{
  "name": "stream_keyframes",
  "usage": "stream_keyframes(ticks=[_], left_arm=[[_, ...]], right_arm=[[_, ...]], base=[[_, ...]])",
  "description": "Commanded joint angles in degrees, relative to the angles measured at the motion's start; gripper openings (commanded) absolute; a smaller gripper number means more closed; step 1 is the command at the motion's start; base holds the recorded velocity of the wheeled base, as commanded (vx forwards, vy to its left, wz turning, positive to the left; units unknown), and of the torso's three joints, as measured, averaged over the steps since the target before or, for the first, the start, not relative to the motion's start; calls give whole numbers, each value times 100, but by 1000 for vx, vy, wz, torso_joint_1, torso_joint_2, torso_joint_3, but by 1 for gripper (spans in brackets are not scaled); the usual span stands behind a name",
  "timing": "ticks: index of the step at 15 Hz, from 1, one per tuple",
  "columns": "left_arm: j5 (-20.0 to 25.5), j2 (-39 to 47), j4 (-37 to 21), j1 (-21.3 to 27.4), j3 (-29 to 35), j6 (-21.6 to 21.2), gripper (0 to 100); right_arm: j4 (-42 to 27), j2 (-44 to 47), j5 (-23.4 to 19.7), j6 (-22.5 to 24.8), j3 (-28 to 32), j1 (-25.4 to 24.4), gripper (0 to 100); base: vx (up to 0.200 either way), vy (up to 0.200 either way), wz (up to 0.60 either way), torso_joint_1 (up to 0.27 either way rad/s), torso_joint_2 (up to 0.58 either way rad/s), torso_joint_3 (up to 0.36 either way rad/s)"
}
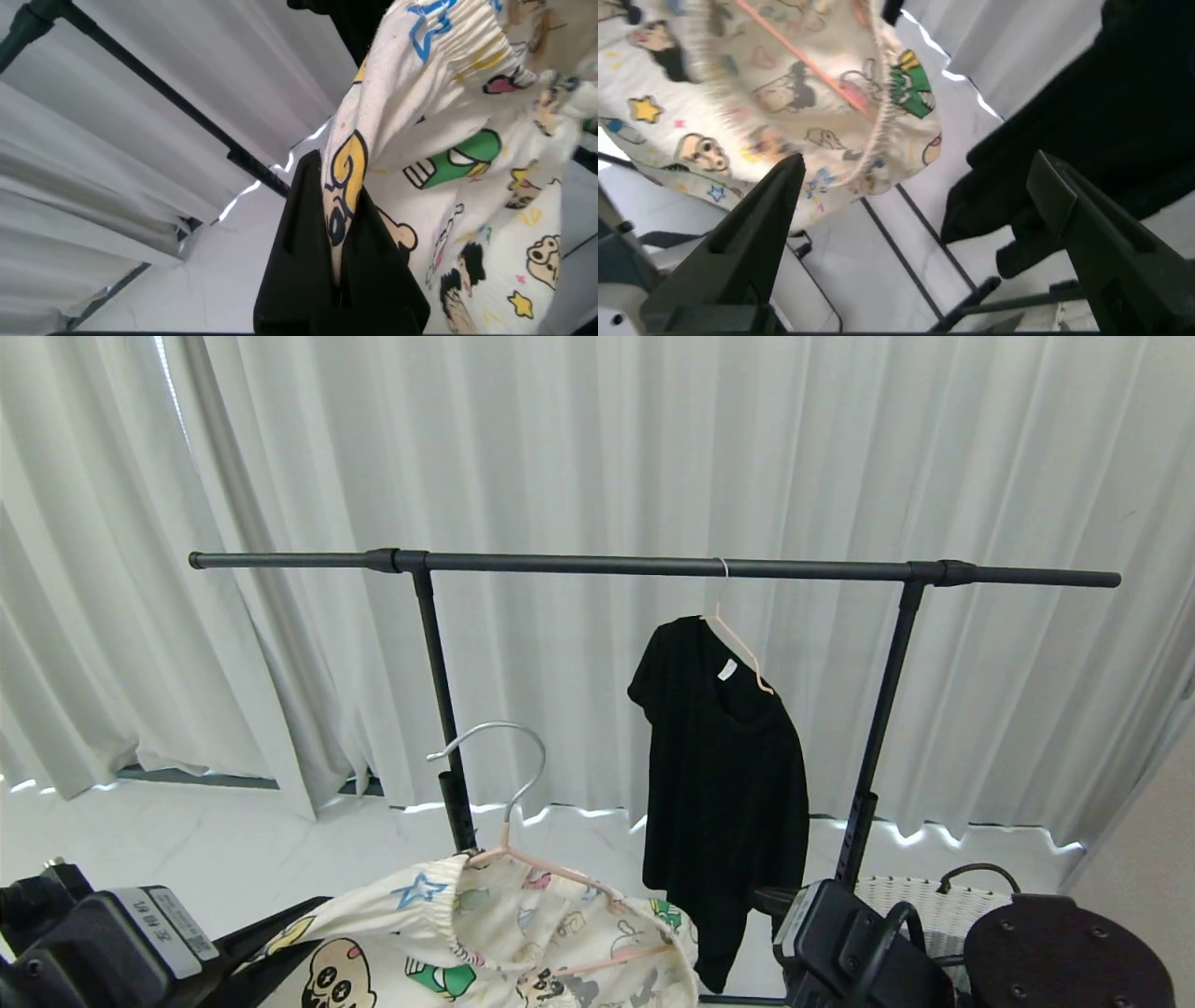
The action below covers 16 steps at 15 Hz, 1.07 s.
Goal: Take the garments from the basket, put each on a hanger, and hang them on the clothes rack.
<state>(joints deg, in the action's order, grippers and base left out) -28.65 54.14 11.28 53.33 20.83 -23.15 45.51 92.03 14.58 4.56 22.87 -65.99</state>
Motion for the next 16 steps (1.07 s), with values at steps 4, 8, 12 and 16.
stream_keyframes(ticks=[4, 8, 12, 16], left_arm=[[123, 44, 6, 687, -97, -5, 0], [202, 114, 6, 1461, -88, 3, 0], [202, 106, 15, 1584, -27, -5, 0], [202, 97, 226, 1584, -36, -14, 0]], right_arm=[[-402, -80, -280, 274, 446, -81, 100], [-1167, 70, -1098, 942, 1114, -195, 100], [-1272, 228, -1511, 942, 1211, -353, 100], [-1264, 246, -1537, 915, 1150, -292, 100]], base=[[0, 0, 0, 0, 0, 0], [0, 0, 0, 0, 0, 0], [0, 0, 0, 0, 0, 0], [0, 0, 0, 0, 0, 0]])
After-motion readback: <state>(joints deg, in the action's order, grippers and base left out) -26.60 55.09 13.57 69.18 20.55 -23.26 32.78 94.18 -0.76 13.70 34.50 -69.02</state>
